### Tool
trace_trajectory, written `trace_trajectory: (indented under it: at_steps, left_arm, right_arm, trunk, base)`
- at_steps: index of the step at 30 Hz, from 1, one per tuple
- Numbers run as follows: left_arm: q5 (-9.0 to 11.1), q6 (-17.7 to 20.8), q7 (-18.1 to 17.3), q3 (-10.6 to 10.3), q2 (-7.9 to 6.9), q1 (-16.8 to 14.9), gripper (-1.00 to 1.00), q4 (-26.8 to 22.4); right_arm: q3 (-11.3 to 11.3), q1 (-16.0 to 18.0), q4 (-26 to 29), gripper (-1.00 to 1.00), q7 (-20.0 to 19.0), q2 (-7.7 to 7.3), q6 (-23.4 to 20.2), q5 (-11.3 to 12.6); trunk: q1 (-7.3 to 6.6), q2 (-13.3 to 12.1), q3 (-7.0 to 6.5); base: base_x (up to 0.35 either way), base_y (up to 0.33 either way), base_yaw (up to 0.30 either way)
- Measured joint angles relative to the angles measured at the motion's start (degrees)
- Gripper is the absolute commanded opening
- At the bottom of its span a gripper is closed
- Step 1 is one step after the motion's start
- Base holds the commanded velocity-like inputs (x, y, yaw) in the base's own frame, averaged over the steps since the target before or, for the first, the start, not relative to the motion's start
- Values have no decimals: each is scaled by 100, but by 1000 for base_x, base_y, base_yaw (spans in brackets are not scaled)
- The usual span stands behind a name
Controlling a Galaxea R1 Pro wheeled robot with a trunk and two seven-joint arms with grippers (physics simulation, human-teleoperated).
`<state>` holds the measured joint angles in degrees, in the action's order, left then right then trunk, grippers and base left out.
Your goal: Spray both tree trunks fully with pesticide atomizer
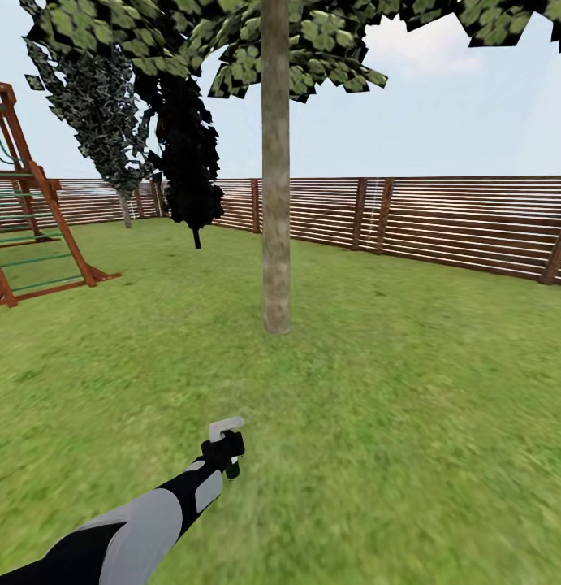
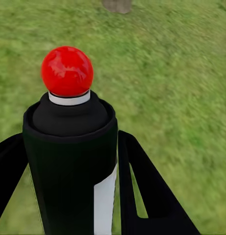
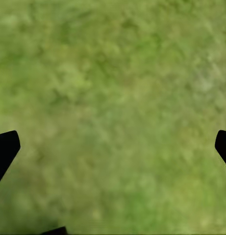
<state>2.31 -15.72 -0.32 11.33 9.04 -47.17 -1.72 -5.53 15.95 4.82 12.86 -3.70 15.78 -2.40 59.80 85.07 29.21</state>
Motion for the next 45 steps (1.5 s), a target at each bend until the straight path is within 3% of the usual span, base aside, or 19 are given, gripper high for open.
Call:
trace_trajectory:
  at_steps: [2,6,9,45]
  left_arm:
    - [0,0,-2,0,0,1,-100,0]
    - [0,0,-1,0,0,1,-100,0]
    - [1,-2,0,0,0,0,-100,0]
    - [-8,-17,23,-4,-9,2,-100,-9]
  right_arm:
    - [-2,0,18,100,12,-32,4,-4]
    - [-12,0,157,100,24,-392,6,0]
    - [-11,0,221,100,22,-491,6,3]
    - [-6,0,60,100,-27,-466,-12,9]
  trunk:
    - [0,0,0]
    - [0,0,0]
    - [0,0,0]
    - [1,0,0]
  base:
    - [350,0,0]
    - [350,0,0]
    - [350,0,0]
    - [334,0,0]
